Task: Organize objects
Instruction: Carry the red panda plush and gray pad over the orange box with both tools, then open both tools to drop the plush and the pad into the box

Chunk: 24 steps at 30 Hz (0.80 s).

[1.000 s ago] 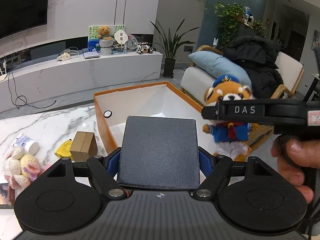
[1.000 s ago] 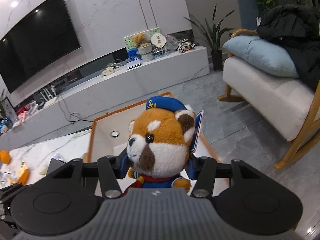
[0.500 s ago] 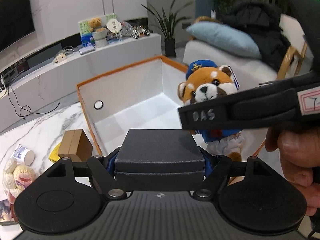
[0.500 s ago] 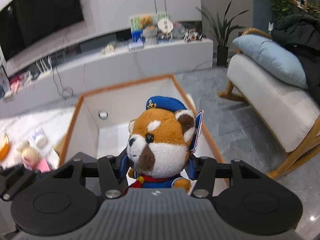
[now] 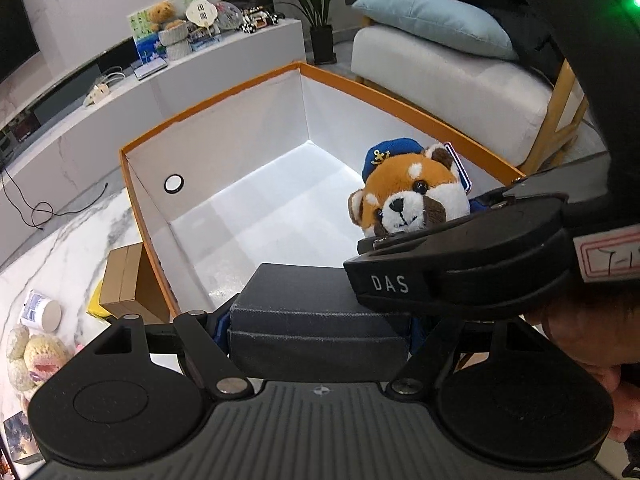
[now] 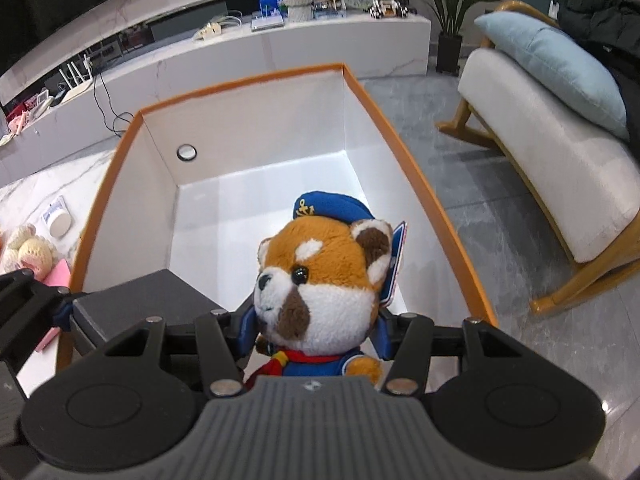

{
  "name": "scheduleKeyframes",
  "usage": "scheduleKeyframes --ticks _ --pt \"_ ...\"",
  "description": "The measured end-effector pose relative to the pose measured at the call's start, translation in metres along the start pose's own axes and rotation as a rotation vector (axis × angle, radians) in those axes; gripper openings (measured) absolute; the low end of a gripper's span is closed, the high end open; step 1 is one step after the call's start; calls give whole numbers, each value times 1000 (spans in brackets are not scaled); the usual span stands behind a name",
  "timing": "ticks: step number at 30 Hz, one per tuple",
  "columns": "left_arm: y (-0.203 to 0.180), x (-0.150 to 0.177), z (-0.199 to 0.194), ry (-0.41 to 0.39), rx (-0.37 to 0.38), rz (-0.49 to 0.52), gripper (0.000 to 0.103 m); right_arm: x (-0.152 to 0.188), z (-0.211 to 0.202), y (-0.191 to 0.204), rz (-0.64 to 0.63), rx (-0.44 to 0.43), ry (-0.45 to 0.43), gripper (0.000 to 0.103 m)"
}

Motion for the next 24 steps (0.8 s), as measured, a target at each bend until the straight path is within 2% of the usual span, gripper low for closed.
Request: scheduleKeyframes --ticks 12,15,20,24 --pt "0 -2 0 -13 0 -9 89 1 5 -4 18 10 28 60" --pt "-1 -2 -2 -25 11 -15 89 0 0 -3 19 8 13 61" --pt "4 -5 -10 -47 13 -27 89 -7 -13 -5 48 2 -45 70" --pt "10 -8 -18 -72 18 -50 89 -10 -19 -9 74 11 -67 70"
Point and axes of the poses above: each gripper's, at about its wrist camera, not at the fingertips, and z roughly the way its jaws point, y to its left, x to its underside, the point moved 6 cm from there along z, roughly the way its jaws point, and after that the axes turned 5 degrees about z, right-handed, at the moved point
